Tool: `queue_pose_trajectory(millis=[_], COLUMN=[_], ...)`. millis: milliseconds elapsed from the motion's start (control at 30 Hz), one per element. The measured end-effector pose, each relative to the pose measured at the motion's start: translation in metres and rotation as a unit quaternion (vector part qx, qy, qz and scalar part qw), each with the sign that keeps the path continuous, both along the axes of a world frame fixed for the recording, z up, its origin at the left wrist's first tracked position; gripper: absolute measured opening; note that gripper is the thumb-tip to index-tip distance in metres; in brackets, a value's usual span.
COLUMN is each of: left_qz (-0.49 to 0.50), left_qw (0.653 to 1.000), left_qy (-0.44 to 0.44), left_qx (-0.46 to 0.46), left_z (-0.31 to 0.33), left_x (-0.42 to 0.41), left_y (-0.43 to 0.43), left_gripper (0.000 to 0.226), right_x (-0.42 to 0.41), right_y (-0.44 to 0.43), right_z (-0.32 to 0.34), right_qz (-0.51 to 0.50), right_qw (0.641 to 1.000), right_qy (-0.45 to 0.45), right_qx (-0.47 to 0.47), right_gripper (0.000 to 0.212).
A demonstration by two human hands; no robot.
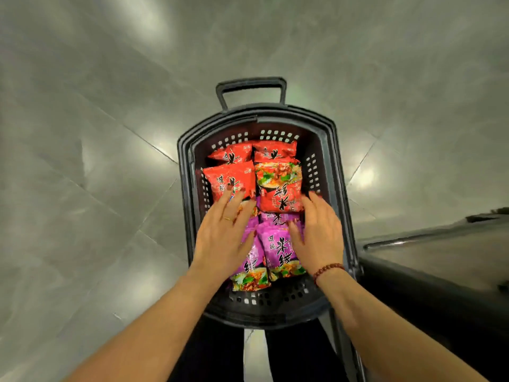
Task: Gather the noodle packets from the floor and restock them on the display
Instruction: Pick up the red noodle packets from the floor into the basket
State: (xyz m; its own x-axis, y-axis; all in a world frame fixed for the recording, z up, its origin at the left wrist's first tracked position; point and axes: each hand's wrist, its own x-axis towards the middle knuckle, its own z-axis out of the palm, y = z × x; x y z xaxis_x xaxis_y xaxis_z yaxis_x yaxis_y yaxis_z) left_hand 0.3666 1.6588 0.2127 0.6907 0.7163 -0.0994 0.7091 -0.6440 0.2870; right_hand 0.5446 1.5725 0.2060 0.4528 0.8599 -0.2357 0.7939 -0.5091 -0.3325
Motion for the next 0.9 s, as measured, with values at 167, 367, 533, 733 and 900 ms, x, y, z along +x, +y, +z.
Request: queue_pose_trajectory(millis=[167,367,533,733,900], left_qz=[-0.068,-0.203,-0.352,-0.541,-0.672], left_qw=[0.997,0.976,0.932,0.836,0.737], left_qy=[-0.026,-0.003,-0.037,-0.042,-0.051], left_qx=[-0.031,-0.081,-0.083,-0.08,-0.061], left_z=[0.094,0.167,0.218,0.258,0.287], left_x=[-0.022,-0.041,-0.034,-0.015,-0.011], left_y=[-0.013,-0.049,-0.109,-0.197,-0.286], left_gripper=[0.063,0.06,0.058,0.062,0.057], right_x=[-0.027,-0.091,-0.142,-0.201,-0.27], right_y=[-0.059,-0.145,-0.219,-0.309,-0.39], right_z=[0.093,0.179,0.233,0.277,0.303], right_qz=[-0.075,-0.215,-0.335,-0.514,-0.631], right_qw=[0.997,0.976,0.941,0.854,0.767], right_qy=[0.012,0.023,-0.036,-0.071,-0.117], right_qx=[-0.018,-0.038,-0.009,0.036,0.024], right_gripper=[0.059,0.059,0.056,0.056,0.055])
